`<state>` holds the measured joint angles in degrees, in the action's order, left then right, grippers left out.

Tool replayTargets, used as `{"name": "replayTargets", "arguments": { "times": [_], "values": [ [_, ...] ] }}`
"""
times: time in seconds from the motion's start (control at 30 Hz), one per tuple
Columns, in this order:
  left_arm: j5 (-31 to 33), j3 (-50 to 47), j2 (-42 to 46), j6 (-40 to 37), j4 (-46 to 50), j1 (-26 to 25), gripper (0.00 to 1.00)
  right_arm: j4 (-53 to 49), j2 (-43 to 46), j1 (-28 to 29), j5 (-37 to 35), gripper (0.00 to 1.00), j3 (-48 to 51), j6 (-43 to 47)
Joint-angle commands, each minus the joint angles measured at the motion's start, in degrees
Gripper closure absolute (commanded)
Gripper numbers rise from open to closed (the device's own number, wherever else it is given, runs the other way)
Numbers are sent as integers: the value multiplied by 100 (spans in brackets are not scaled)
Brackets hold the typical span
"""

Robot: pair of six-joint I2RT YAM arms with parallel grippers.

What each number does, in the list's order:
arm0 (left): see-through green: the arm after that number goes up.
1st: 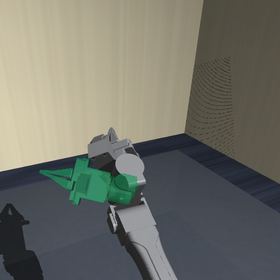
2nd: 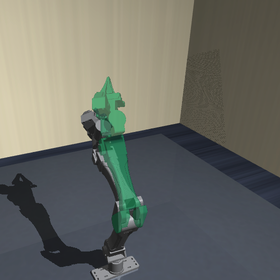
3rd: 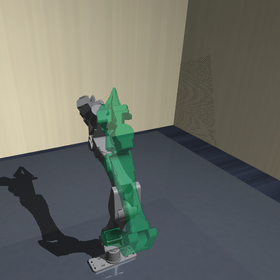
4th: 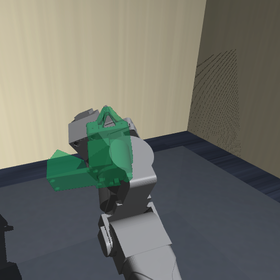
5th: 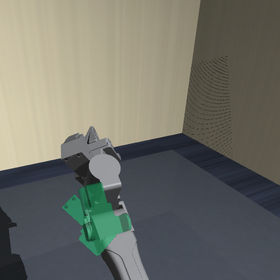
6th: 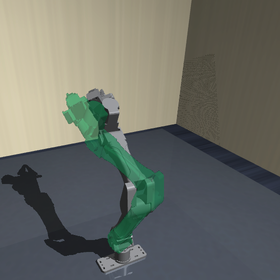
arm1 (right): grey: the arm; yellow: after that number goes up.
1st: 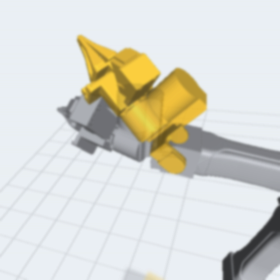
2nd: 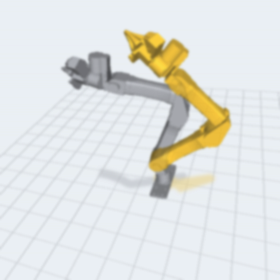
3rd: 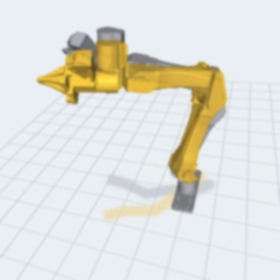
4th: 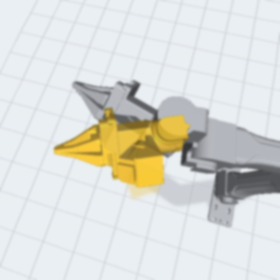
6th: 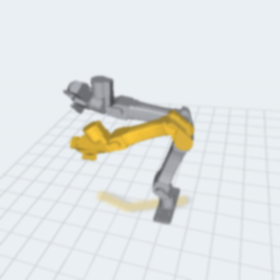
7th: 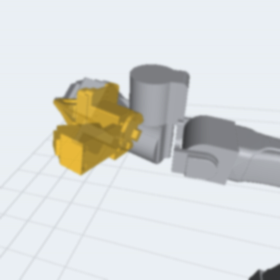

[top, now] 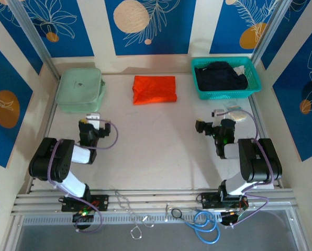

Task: Fold and stack the t-shirts

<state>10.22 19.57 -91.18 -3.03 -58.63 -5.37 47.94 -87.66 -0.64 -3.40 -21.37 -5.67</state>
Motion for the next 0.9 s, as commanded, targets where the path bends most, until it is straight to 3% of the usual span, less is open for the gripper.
{"name": "replayTargets", "arguments": {
  "times": [0.0, 0.87],
  "values": [
    [-739, 143, 161, 232, 417, 273, 1, -181, 23, -87, 248, 1, -272, -78],
    [-904, 191, 152, 127, 482, 258, 1, -212, 38, 12, 76, 1, -280, -17]
  ]
}}
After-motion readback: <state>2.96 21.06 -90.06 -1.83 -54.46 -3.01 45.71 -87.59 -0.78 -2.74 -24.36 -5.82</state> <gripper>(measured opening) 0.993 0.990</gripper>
